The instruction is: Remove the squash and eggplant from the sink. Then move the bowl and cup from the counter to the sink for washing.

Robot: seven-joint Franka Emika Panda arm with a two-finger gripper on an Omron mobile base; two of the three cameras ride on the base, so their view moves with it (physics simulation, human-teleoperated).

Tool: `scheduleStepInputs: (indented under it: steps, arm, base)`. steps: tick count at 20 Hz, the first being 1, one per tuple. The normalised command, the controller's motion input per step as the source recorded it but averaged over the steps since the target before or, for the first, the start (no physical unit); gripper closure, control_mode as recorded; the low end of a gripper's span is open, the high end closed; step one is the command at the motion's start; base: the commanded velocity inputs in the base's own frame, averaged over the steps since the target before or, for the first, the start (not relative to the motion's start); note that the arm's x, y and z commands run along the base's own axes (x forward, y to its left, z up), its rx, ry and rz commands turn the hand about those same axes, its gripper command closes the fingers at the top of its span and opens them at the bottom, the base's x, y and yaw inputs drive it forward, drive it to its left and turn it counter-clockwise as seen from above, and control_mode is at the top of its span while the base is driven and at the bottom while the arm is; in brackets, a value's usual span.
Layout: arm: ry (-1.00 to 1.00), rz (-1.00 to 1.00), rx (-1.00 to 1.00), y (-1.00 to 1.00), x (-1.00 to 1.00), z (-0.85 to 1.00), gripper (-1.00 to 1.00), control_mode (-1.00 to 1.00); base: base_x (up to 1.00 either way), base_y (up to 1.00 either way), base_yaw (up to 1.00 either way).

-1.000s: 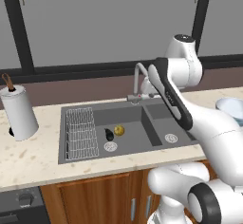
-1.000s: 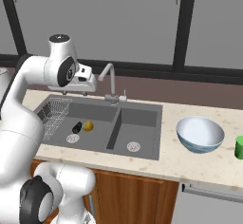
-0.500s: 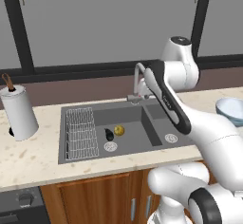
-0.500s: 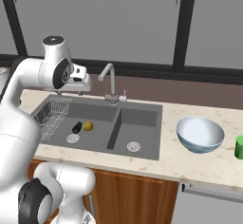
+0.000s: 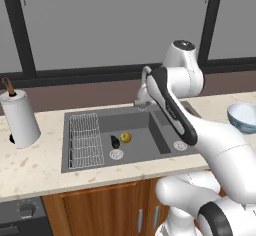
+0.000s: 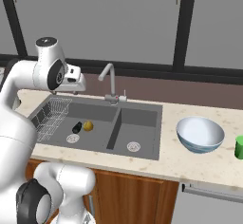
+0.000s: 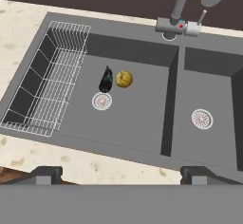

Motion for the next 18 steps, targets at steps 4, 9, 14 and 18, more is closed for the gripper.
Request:
scheduleStepInputs:
  steps: [4, 9, 14, 18]
  arm:
    - [-0.01, 0.00, 0.00, 0.18, 0.00, -0.05, -1.00, -1.00]
    - [0.00, 0.02, 0.00, 0.14, 0.00, -0.07, -1.00, -1.00]
    - [0.00, 0.00, 0.00, 0.04, 0.00, -0.10, -1.00, -1.00]
    - [0.00, 0.00, 0.00, 0.00, 0.00, -0.13, -1.00, -1.00]
  base:
    - [0.00, 0.00, 0.00]
    - [0.00, 0.00, 0.00]
    - [0.00, 0.00, 0.00]
    - [0.00, 0.00, 0.00]
